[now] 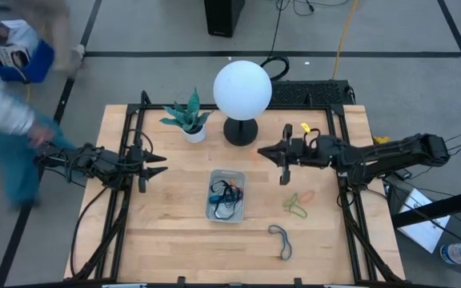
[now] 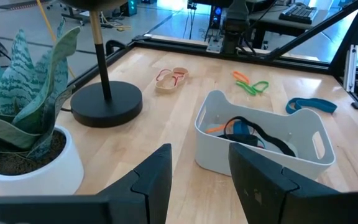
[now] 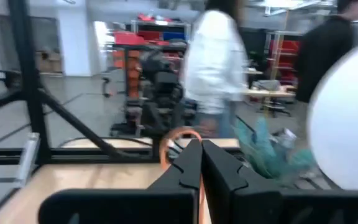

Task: Pick and place rubber bands into bin
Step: Put the top orange rubber band into the gray bin

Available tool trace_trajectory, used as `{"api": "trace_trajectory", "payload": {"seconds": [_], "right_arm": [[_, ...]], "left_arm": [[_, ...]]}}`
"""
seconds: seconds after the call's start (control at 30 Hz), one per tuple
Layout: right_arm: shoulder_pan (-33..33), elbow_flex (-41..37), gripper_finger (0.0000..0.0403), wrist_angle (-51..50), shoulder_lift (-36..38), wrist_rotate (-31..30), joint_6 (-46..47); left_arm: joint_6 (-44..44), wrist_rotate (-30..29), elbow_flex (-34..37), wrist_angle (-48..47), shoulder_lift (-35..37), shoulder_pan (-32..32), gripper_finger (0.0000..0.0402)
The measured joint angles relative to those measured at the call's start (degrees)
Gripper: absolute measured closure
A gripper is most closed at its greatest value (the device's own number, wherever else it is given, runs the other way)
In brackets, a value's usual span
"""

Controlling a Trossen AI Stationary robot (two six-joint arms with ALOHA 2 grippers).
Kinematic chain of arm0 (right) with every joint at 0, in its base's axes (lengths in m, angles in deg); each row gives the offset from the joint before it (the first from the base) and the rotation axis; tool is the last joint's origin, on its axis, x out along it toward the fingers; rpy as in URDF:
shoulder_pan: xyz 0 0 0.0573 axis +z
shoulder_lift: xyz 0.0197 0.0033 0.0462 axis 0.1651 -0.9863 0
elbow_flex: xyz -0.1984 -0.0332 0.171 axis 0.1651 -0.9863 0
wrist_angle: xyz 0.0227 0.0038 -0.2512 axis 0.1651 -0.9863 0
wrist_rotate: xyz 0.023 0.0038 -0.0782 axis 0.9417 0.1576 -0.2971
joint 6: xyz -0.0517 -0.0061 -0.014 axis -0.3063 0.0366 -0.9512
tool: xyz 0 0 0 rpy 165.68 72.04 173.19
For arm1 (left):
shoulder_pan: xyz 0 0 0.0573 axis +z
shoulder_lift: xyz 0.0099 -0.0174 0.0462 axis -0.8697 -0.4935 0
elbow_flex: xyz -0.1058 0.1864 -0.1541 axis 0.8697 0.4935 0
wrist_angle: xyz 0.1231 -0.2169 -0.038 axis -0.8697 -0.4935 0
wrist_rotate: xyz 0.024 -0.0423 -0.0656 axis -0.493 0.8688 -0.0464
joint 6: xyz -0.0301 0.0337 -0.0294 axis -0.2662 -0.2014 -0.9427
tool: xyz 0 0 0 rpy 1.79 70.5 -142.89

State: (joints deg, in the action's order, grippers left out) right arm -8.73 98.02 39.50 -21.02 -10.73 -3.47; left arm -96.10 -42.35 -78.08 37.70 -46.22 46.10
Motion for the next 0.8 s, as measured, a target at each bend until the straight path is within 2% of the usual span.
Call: {"api": "trace_trajectory", "payload": {"seconds": [0.23,0.47,0.8], "right_arm": [[0.09,10.44,0.0403,-11.64,-5.31,1.7,-1.49],[0.87,21.04,0.0403,-24.55,-15.82,3.16,-4.58],[1.38,22.46,0.0403,-25.45,-31.68,6.08,-3.69]], "left_arm": [[0.16,0.0,0.0,-0.02,0.01,0.0,0.0236],[0.16,-0.02,0.0,-0.07,0.02,0.0,0.0236],[0.13,0.0,0.0,-0.08,0.0,0.01,0.0236]]}}
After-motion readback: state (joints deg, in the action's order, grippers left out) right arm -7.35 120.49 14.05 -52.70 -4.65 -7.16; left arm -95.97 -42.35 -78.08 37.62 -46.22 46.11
